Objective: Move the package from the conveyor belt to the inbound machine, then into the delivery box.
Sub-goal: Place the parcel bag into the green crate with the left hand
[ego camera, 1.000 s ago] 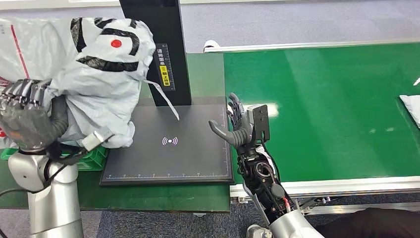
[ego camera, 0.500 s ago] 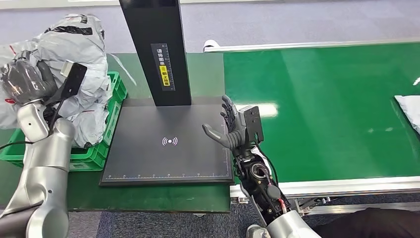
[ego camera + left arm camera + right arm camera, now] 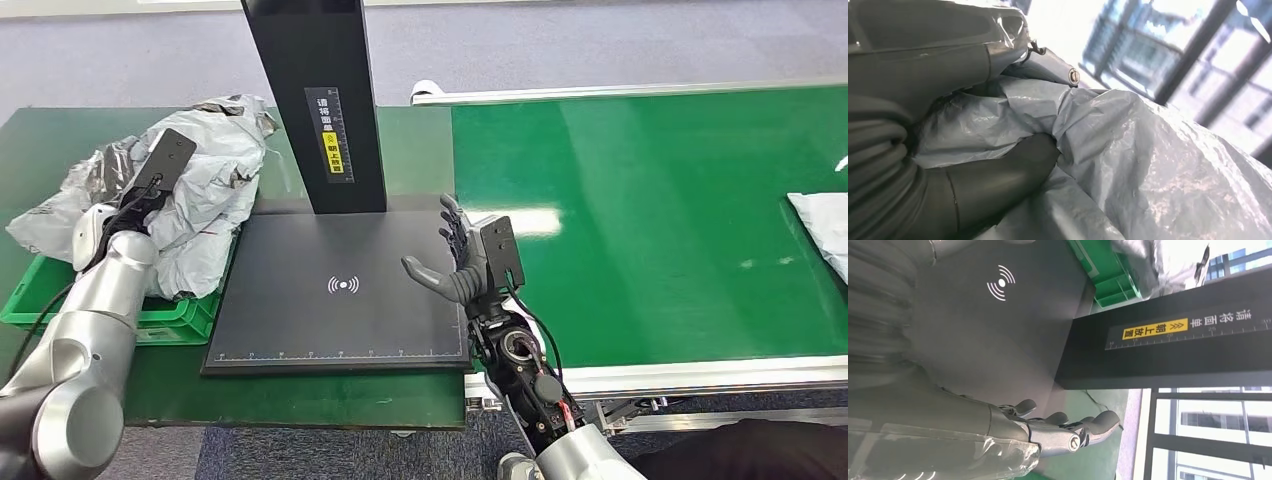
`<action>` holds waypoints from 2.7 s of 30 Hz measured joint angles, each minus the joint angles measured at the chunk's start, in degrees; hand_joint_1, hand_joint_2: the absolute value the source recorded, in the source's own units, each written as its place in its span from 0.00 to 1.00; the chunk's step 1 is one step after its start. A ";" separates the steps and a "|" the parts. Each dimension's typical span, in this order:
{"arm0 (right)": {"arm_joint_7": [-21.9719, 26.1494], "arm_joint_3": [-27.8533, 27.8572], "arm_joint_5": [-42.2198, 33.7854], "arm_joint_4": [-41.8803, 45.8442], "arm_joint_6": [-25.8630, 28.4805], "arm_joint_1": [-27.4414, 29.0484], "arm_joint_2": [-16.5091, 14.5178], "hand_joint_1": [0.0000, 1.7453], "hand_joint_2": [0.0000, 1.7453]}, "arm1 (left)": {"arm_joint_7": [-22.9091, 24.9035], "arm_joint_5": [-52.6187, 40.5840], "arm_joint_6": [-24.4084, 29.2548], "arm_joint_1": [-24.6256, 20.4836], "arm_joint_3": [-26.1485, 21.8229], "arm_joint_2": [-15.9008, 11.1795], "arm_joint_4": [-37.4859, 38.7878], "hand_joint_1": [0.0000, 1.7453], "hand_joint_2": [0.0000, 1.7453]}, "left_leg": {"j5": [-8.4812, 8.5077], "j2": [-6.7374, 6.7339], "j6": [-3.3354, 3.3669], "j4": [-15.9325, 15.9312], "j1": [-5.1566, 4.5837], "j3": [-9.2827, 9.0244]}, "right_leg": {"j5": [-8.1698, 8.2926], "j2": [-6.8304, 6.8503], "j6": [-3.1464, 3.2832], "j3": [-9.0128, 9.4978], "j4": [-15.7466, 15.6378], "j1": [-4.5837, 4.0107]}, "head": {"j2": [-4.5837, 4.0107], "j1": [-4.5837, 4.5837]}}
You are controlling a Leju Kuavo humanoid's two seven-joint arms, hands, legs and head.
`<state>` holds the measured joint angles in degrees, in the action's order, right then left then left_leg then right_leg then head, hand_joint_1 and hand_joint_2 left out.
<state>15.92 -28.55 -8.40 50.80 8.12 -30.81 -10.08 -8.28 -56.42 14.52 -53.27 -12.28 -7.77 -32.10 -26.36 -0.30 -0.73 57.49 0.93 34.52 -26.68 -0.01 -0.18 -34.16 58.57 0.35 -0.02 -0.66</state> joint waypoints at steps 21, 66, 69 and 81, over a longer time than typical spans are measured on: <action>-0.36 0.02 1.72 0.99 0.11 0.08 0.00 0.00 1.00 | 1.29 0.81 1.02 -1.66 0.61 0.99 2.87 0.00 1.00 | 0.00 0.02 0.00 0.00 0.00 0.01 | 0.00 0.00 0.00 -0.01 0.00 0.00 | 0.01 0.01; 2.37 -0.75 0.34 1.37 -0.10 0.76 0.08 0.00 1.00 | -31.80 21.05 23.38 22.90 -10.54 14.22 -48.70 0.00 1.00 | -0.04 0.05 0.01 0.00 -0.01 0.14 | -0.03 0.03 -0.01 -0.09 -0.05 0.01 | 0.01 0.01; 2.35 -0.69 0.55 1.40 -0.01 0.74 0.19 0.00 1.00 | -31.88 24.75 23.38 29.21 -2.18 15.60 -57.21 0.00 1.00 | -0.10 -0.01 0.04 0.00 -0.02 0.14 | -0.03 0.00 -0.02 -0.09 -0.10 0.02 | 0.01 0.00; 1.69 -0.40 0.45 2.32 -1.63 0.21 0.96 0.00 1.00 | -31.91 28.41 23.38 41.09 18.57 14.44 -79.09 0.00 1.00 | -0.11 0.00 0.05 -0.01 0.01 0.13 | -0.03 0.00 -0.01 -0.08 -0.09 -0.01 | 0.01 0.02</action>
<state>17.62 -28.94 -7.96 53.11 6.49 -30.61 -9.12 -40.19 -28.01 37.90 -12.19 6.29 6.67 -111.19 -26.47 -0.30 -0.68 57.48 0.94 34.65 -26.71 -0.01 -0.19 -34.24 58.48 0.34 -0.02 -0.63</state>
